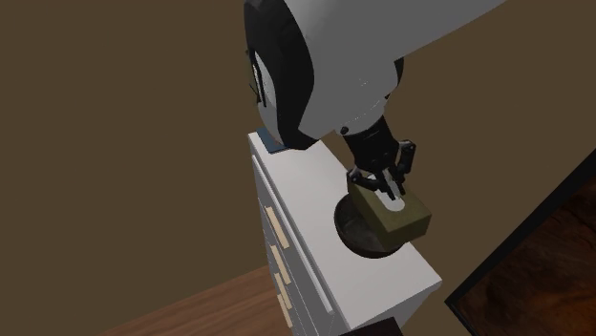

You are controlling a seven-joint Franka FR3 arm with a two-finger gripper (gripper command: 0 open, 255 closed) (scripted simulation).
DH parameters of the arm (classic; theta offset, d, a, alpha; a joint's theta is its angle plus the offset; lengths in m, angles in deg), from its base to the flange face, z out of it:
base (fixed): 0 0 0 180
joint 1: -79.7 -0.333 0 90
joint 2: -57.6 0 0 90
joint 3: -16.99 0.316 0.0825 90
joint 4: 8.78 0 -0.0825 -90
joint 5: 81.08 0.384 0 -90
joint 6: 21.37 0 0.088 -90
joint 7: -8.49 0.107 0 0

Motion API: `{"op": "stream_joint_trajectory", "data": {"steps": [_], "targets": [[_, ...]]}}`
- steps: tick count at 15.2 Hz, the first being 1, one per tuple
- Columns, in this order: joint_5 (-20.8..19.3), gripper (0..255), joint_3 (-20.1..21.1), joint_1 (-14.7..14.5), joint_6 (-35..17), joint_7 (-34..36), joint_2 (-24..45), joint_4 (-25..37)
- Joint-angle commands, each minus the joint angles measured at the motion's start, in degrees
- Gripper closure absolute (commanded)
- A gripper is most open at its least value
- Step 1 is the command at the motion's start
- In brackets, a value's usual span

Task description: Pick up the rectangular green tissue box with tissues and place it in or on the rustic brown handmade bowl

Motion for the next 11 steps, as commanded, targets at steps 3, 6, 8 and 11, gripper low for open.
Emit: {"op": "stream_joint_trajectory", "data": {"steps": [3, 6, 8, 11], "targets": [[-0.15, 255, -0.05, 0.05, -0.62, 0.31, 0.27, -0.37], [-0.15, 255, -0.05, 0.06, -0.62, 0.31, 0.27, -0.37], [-0.15, 255, -0.05, 0.06, -0.62, 0.31, 0.27, -0.37], [-0.15, 0, -0.04, 0.05, -0.62, 0.32, 0.27, -0.38]]}}
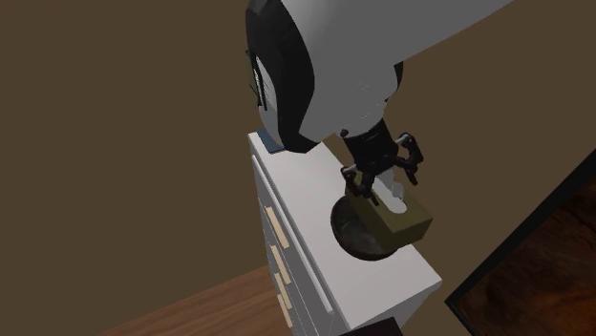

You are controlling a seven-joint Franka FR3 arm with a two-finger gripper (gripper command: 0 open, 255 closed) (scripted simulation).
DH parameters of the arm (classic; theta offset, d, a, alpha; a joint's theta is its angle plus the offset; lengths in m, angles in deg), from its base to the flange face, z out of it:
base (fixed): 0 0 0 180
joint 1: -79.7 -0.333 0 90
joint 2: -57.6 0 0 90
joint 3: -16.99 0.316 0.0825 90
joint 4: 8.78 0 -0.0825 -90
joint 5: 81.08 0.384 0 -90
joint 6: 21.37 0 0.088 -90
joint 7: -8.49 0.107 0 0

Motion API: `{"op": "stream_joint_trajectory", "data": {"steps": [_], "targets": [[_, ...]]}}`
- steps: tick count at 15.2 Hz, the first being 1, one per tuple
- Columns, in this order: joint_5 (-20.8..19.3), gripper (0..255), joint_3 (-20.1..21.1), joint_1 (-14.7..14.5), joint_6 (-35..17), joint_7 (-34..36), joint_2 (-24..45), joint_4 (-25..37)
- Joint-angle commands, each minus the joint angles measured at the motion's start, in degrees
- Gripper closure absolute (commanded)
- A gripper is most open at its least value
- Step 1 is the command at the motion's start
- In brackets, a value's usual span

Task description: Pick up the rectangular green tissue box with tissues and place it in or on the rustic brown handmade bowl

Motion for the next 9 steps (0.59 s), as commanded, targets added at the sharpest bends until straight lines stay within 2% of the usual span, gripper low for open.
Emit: {"op": "stream_joint_trajectory", "data": {"steps": [1, 3, 7, 9], "targets": [[0.0, 0, 0.0, 0.0, 0.0, 0.0, 0.0, -0.01], [0.0, 0, -0.01, 0.01, 0.0, -0.01, 0.0, 0.0], [2.25, 0, 1.81, -1.85, 6.88, -0.95, -1.88, 4.32], [2.26, 0, 1.82, -1.85, 6.88, -0.96, -1.89, 4.32]]}}
